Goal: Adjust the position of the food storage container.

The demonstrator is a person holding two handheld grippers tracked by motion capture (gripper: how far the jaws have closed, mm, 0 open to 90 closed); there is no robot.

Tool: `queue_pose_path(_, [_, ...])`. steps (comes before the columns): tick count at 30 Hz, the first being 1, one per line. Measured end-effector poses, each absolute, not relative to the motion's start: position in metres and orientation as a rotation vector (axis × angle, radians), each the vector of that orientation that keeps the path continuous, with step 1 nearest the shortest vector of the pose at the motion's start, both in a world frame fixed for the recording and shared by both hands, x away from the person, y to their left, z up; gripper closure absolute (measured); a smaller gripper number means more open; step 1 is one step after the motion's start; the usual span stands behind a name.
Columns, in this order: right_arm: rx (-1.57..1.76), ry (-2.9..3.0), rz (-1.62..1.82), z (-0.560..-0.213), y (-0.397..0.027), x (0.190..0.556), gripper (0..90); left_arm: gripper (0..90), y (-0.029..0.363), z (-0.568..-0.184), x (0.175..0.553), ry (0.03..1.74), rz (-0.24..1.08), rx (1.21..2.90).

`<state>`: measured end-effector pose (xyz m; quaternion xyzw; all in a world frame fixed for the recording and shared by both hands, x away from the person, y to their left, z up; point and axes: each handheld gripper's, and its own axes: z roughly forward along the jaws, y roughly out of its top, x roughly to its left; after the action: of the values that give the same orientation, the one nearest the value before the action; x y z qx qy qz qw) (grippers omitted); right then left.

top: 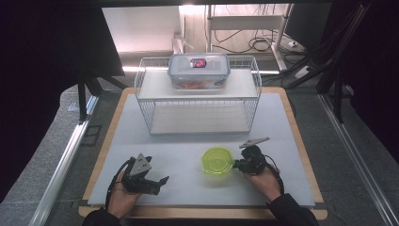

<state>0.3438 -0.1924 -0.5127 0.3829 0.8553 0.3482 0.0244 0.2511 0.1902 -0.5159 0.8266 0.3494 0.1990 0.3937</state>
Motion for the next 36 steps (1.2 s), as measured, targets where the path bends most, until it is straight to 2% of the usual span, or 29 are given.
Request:
queue_pose_path(15, [1.088, 2.716, 1.08, -0.518, -0.155, 0.342, 90.0, 5.4, 0.19, -0.516, 0.251, 0.879, 0.506, 2.108])
queue_pose_path(21, [1.058, 2.653, 1.051, -0.512, -0.164, 0.342, 83.9, 5.4, 0.19, -0.517, 0.251, 0.88, 0.496, 2.116])
queue_pose_path(28, [1.013, 2.569, 1.06, -0.504, -0.179, 0.34, 69.6, 5.3, 0.187, -0.52, 0.252, 0.872, 0.494, 2.133])
queue_pose_path(32, [0.985, 2.529, 1.085, -0.499, -0.187, 0.338, 56.4, 5.3, 0.186, -0.521, 0.252, 0.864, 0.495, 2.146])
queue_pose_path(36, [0.967, 2.517, 1.1, -0.498, -0.193, 0.337, 39.2, 5.2, 0.185, -0.522, 0.252, 0.856, 0.494, 2.154])
